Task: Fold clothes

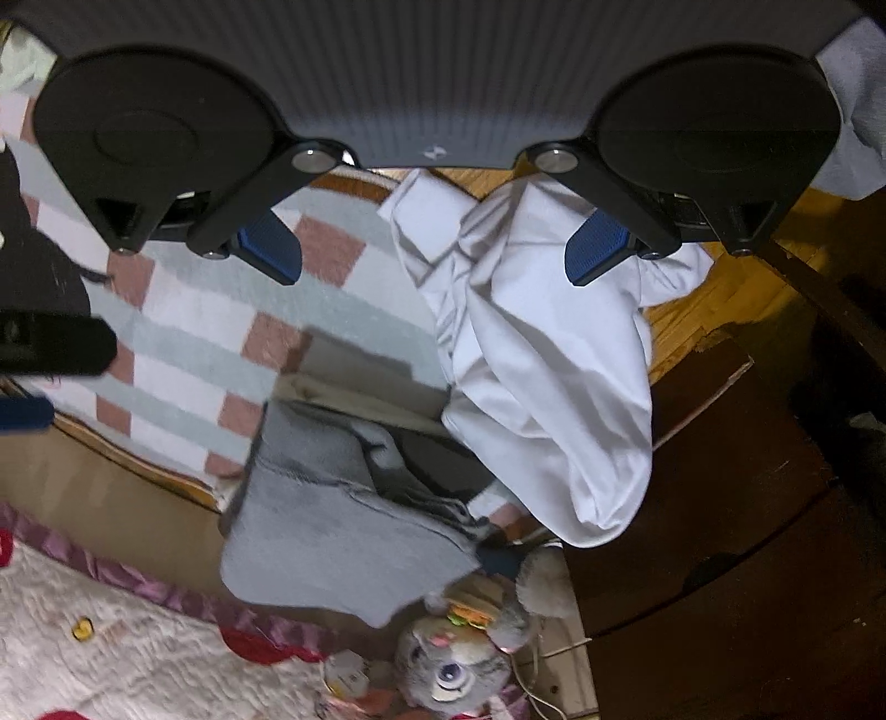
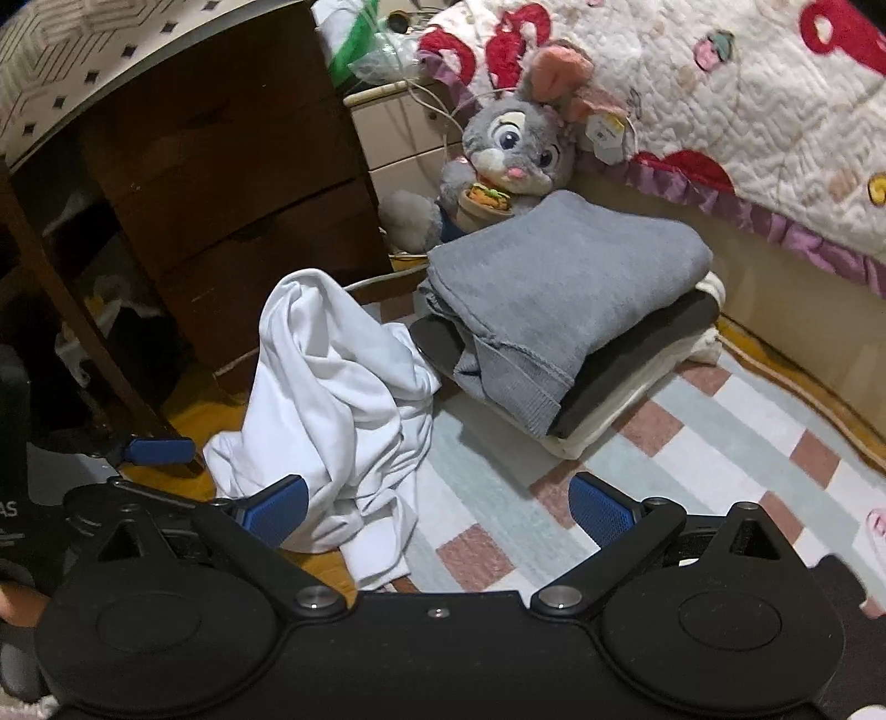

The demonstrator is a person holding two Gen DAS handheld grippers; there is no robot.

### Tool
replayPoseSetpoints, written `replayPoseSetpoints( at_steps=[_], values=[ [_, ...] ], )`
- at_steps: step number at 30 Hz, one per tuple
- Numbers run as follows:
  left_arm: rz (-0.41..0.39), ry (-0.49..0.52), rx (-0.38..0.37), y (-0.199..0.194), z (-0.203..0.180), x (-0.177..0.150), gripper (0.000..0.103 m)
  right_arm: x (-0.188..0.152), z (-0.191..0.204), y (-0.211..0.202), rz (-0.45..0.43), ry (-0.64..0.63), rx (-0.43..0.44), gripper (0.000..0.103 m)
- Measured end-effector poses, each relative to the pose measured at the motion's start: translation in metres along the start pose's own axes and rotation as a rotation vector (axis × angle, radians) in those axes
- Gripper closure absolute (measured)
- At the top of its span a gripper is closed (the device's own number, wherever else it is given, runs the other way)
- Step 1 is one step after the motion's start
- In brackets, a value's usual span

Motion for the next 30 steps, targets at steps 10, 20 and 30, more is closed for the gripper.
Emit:
replayPoseSetpoints(
  at_steps=[10, 20, 30],
  values=[
    [0.021, -0.069, -0.023, 0.023, -0.005, -0.004, 0.0, -0.005, 0.004, 0.007, -0.005, -0.013, 0.039, 0.001],
    [0.034, -0.03, 0.013, 0.035, -0.007, -0.012, 0.0, -0.009, 0.002, 0.006, -0.019, -0.013, 0.044, 0.001],
    [0.048, -0.031, 0.004, 0.037, -0.007, -0.015, 0.0, -0.016, -0.004, 0.013, 0.009, -0.003, 0.029, 0.001]
  ],
)
Point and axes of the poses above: each gripper's, at about its wrist camera, not at the fingertips, and y roughly the way its jaws point, z to its left, x to its top, the point moved 9 cm from there along y, roughly the way its jaws point, and after that the axes turned 3 degrees about -y, right-handed, at the moved point
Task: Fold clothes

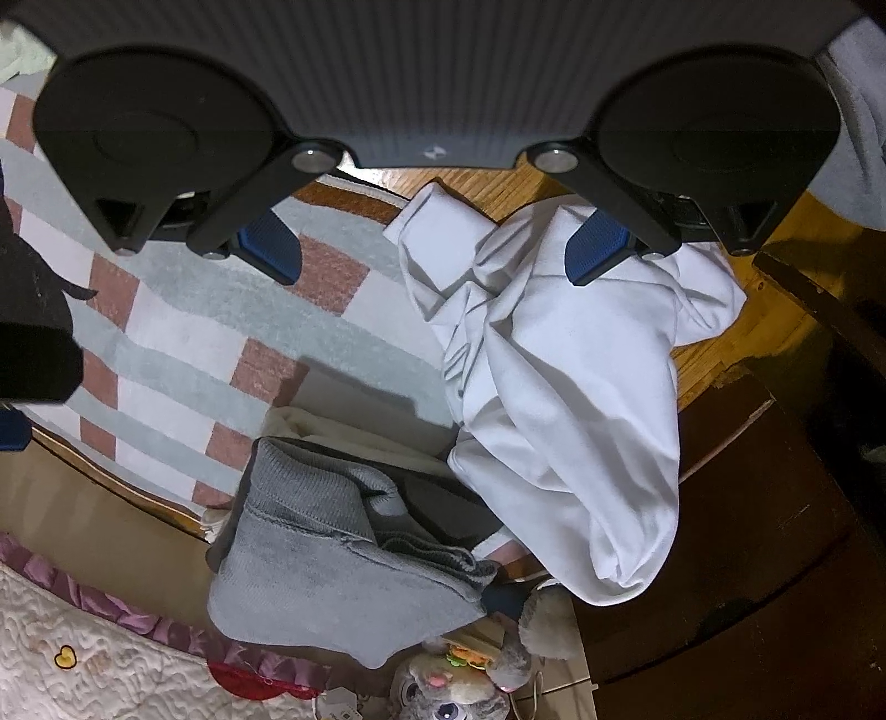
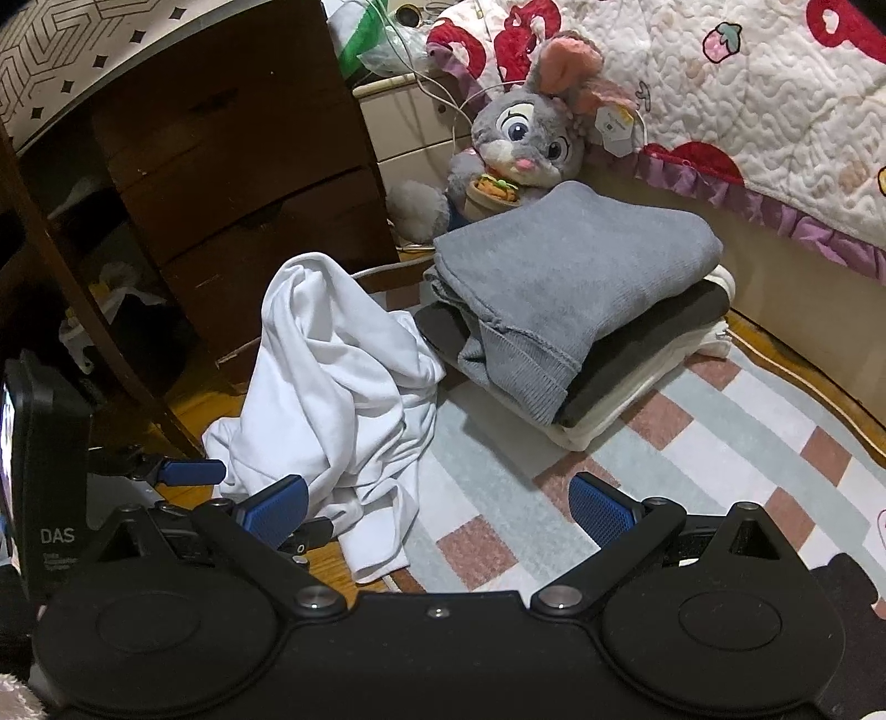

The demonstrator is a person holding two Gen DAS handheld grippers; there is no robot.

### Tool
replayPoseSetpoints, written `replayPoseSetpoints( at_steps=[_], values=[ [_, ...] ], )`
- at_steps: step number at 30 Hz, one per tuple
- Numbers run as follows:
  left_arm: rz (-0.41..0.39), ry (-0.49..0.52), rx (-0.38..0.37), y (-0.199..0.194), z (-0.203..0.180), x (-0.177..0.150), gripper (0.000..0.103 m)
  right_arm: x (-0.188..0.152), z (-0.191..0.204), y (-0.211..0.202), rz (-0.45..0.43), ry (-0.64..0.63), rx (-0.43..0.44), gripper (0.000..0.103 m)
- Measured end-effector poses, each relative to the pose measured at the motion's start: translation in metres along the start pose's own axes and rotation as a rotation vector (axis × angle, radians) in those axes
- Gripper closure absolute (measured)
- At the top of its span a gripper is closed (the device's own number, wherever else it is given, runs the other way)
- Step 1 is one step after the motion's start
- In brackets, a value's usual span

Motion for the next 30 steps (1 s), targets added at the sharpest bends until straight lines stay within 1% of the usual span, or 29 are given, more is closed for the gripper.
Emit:
replayPoseSetpoints(
  at_steps=[4, 7, 12, 16, 18, 20, 21, 23, 25, 26, 27, 28, 30],
  values=[
    [0.001, 0.004, 0.005, 0.002, -0.001, 0.0, 0.0, -0.002, 0.003, 0.001, 0.0, -0.006, 0.001, 0.001],
    [0.013, -0.047, 0.04, 0.002, 0.001, -0.002, 0.0, -0.002, 0.003, 0.001, -0.004, -0.008, 0.002, 0.001],
    [0.01, -0.042, 0.051, 0.004, 0.002, -0.003, 0.0, -0.002, 0.004, 0.002, -0.004, -0.006, 0.003, 0.001],
    [-0.025, -0.026, 0.086, 0.005, 0.004, -0.002, 0.0, -0.003, 0.003, 0.003, -0.009, -0.003, 0.007, 0.001],
    [-0.052, -0.05, 0.099, 0.008, 0.012, -0.001, 0.0, -0.006, -0.001, 0.007, -0.026, 0.005, 0.018, 0.001],
    [-0.084, -0.076, 0.11, 0.012, 0.022, -0.001, 0.0, -0.011, -0.006, 0.019, -0.037, 0.032, 0.039, 0.001],
    [-0.105, -0.072, 0.113, 0.014, 0.027, -0.001, 0.0, -0.017, -0.009, 0.027, -0.03, 0.043, 0.048, 0.001],
    [-0.15, -0.047, 0.115, 0.017, 0.034, 0.001, 0.0, -0.034, -0.005, 0.043, 0.015, -0.006, 0.06, 0.001],
    [-0.187, -0.026, 0.15, 0.02, 0.043, 0.004, 0.0, -0.053, 0.002, 0.058, 0.057, -0.068, 0.066, 0.002],
    [-0.188, -0.034, 0.178, 0.023, 0.05, 0.005, 0.0, -0.061, 0.004, 0.066, 0.071, -0.082, 0.064, 0.002],
    [-0.181, -0.053, 0.199, 0.028, 0.058, 0.006, 0.001, -0.067, 0.004, 0.074, 0.076, -0.079, 0.072, 0.002],
    [-0.177, -0.083, 0.197, 0.031, 0.065, 0.008, 0.002, -0.072, 0.003, 0.082, 0.077, -0.059, 0.091, 0.002],
    [-0.173, -0.164, 0.152, 0.04, 0.081, 0.014, 0.004, -0.077, -0.002, 0.098, 0.075, 0.008, 0.135, 0.002]
  ],
)
Point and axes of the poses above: each gripper's, at about its wrist camera, not at the fingertips, and y roughly the way its jaws point, z to its left, x to its top, the point moved 9 cm from there along y, roughly the way its jaws point, and after that the axes turned 3 degrees about -y, right-handed, at the moved point
